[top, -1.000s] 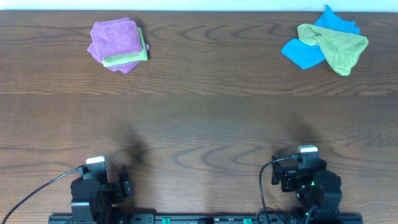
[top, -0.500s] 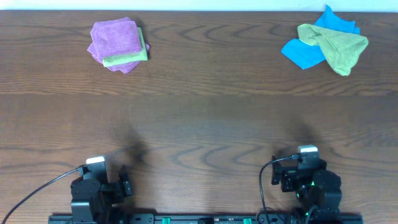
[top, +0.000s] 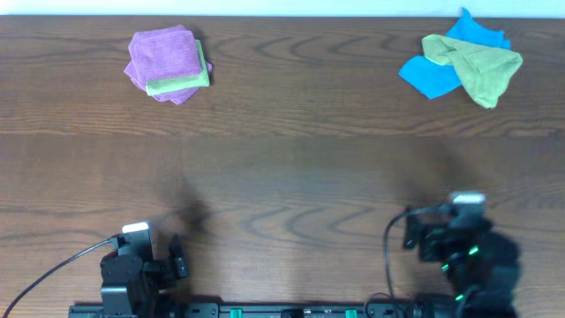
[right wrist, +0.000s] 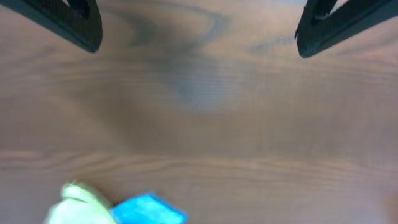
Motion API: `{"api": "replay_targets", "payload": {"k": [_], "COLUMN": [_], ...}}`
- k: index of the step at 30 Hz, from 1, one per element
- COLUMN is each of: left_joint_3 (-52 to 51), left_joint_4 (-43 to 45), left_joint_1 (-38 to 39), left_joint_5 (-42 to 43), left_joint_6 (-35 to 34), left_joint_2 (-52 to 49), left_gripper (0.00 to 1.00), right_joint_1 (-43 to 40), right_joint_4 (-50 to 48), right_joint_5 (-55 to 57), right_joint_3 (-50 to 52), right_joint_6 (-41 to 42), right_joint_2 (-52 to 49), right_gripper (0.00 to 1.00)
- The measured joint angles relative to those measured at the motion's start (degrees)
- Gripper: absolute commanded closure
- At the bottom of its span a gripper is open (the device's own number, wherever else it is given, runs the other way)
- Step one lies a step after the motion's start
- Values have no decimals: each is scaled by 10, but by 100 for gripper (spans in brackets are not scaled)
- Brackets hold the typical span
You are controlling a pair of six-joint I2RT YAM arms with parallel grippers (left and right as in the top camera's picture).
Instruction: Fold the cloth
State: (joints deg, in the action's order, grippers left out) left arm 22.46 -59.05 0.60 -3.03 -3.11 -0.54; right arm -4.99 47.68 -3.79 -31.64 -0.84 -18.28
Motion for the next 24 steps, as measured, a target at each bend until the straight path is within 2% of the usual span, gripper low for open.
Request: {"api": "replay_targets", "payload": {"k": [4,11,19,24], "left_joint_3": [-1,-1,-1,0], "left_joint_4": [0,0,0,1], "left_joint_1": [0,0,0,0], "left_joint_5": [0,0,0,0], "left_joint_6": [0,0,0,0], "left_joint_2": [0,0,0,0], "left_gripper": [5,5,5,5], "right_joint_1": [-31,-33,-63,-102], "right_joint_4": [37,95,87,32], "right_joint_5": [1,20,36,18], "right_joint_3": [-187,-433,-569,-673], "right_joint_6": [11,19,19,19], "right_joint_2": [-159,-396,-628,-797], "right_gripper": [1,1,1,1]}}
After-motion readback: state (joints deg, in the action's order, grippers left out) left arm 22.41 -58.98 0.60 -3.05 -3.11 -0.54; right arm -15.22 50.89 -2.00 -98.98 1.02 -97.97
